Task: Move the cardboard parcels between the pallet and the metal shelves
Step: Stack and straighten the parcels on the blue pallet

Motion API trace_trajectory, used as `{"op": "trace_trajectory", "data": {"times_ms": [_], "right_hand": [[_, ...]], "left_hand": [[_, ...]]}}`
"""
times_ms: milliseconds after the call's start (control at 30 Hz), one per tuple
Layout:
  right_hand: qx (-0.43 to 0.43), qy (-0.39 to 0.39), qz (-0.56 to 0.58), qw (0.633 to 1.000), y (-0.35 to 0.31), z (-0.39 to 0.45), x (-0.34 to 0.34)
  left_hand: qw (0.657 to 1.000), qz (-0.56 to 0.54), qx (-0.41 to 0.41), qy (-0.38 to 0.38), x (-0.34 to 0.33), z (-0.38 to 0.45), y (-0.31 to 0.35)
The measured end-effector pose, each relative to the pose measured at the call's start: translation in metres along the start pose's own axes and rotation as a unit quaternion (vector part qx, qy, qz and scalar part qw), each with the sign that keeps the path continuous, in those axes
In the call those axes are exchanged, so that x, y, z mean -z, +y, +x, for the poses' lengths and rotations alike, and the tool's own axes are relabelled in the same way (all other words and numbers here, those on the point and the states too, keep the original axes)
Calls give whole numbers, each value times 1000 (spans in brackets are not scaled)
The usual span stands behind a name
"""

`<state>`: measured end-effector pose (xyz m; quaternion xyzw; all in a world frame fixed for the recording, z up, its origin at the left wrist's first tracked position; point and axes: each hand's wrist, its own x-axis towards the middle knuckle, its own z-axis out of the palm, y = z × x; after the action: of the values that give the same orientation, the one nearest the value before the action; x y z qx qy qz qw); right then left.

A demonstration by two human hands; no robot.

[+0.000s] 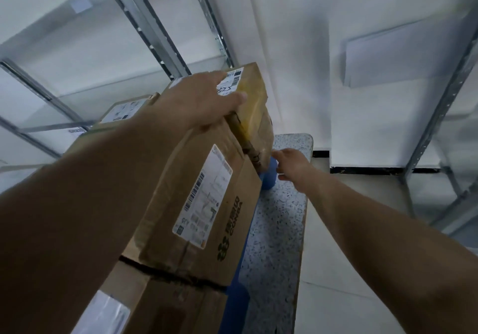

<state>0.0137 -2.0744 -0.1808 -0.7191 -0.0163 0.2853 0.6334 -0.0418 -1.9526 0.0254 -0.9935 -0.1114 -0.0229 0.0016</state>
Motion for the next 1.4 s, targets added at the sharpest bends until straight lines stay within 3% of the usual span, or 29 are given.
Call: {"op": "trace_trajectory", "data": {"times_ms": [200,467,867,1100,1233,1400], "right_hand": [[-37,-8,27,999,-7,26,-12],[-40,-25,90,995,-3,23,-16],[-26,-24,32,999,-3,0,-20],[40,-23,-43,998,-3,-36,-27],[57,-29,-23,998,0,-78,-32],[54,-44,-13,998,12,-136,-47]], "left_hand": [[996,40,18,-73,-11,27,5],[993,62,29,-98,-5,31,13],[992,20,41,-114,-2,18,5],[995,-17,40,-88,14,-33,0],[992,-35,47,-110,22,-86,-4],[996,-66,14,-62,32,-147,-9]]}}
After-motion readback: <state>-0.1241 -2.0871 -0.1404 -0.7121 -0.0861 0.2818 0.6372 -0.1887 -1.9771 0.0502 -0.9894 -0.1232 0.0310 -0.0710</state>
